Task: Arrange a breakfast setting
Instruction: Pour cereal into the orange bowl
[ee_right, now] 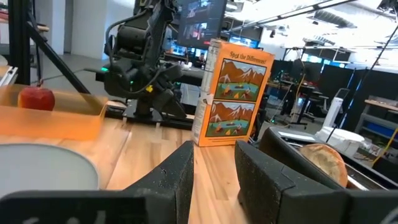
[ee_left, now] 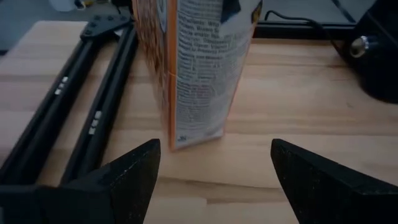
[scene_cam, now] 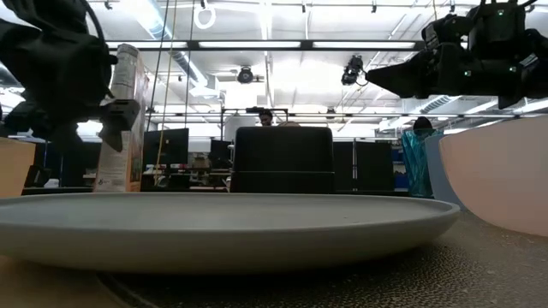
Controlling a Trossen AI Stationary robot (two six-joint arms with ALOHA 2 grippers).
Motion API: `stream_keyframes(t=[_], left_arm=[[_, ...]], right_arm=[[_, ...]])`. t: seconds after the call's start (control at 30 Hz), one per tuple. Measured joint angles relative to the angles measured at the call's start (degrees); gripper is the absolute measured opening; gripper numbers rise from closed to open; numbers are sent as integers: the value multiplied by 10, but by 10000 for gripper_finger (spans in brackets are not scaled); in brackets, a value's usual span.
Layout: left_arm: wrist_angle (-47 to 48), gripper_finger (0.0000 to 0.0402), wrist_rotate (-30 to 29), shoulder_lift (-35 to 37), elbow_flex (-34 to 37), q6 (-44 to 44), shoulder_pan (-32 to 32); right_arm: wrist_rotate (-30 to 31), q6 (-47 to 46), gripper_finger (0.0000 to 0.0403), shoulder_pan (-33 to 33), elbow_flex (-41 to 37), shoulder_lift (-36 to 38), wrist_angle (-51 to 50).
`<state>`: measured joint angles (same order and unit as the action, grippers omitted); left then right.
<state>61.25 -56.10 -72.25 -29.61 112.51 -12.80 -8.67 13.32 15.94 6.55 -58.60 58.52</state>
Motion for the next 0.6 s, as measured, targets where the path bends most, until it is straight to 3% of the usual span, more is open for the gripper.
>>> stream_keyframes(t=[0.23, 0.47, 0.6], left_arm=[[-15, 315, -18, -14, 0, -25, 37], [-122, 315, -36, -17, 0, -164, 92], [-117, 315, -39, -17, 0, -174, 124]], right_arm=[[0, 1, 124, 0, 0, 0, 0], [0, 11, 124, 0, 0, 0, 4], [0, 14, 124, 0, 0, 0, 5]])
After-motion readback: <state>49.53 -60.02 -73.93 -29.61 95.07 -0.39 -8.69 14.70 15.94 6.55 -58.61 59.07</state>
